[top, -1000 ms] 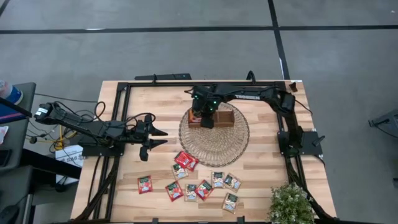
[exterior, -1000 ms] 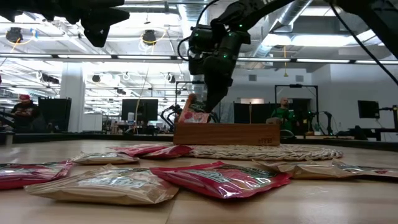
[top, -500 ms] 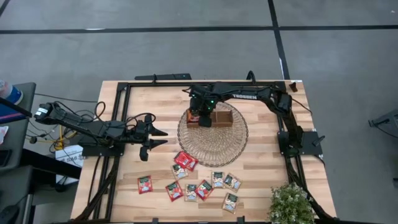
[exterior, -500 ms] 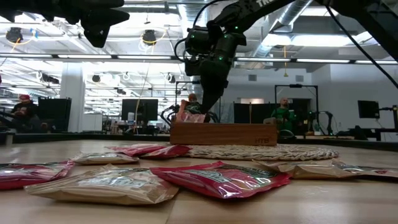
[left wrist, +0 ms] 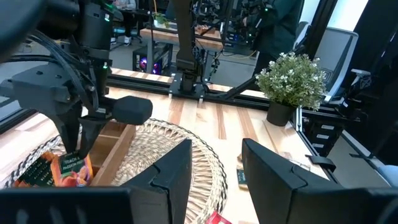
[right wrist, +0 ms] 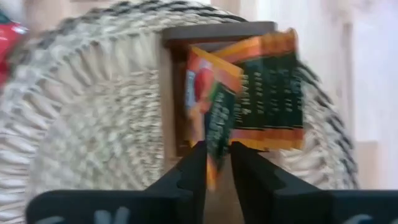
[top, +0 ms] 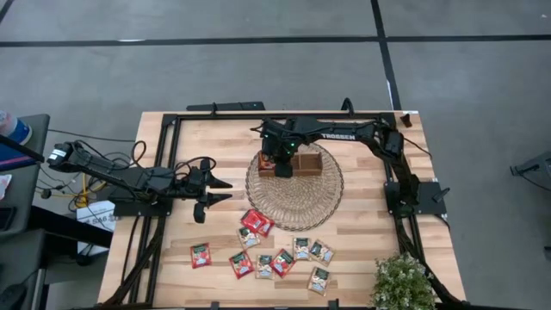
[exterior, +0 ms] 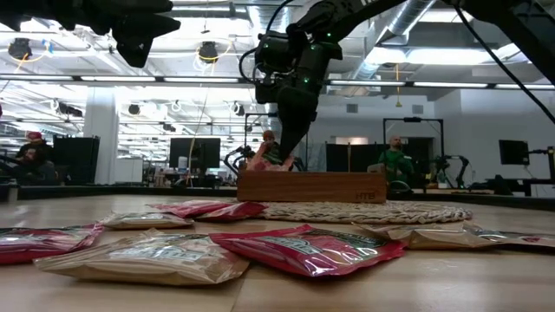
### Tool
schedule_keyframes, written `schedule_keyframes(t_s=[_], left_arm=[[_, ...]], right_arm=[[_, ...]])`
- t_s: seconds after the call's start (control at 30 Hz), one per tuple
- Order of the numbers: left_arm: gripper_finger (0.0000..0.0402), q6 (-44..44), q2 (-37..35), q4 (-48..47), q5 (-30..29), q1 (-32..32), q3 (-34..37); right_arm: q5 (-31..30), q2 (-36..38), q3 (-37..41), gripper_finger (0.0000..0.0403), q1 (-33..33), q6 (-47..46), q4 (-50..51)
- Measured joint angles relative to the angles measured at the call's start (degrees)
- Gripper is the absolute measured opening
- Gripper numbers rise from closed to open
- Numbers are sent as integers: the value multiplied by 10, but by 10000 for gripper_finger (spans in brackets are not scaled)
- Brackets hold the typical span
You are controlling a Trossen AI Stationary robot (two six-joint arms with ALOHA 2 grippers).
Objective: Pick & Place Tea
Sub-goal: Put the orange tea bag into the left section of the wooden organizer
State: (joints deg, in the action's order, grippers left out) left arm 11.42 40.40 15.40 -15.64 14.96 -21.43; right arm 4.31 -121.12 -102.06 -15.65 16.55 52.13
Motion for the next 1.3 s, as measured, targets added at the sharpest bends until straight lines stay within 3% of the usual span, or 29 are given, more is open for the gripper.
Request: schedule_keyframes(t_s=[0.27,0.5,0.7,0.97,1.3], left_arm=[[133,0,0,0,0,0,0],[133,0,0,0,0,0,0],[133,0,0,0,0,0,0],[133,0,0,0,0,0,0],[133,0,0,0,0,0,0]], right_arm=[[-15,0,0,121,3,3,0],[-14,1,0,129,11,19,-17],[-14,1,0,102,15,35,-31],[-13,1,0,7,14,48,-35],[-13,2,-29,3,22,65,-18]])
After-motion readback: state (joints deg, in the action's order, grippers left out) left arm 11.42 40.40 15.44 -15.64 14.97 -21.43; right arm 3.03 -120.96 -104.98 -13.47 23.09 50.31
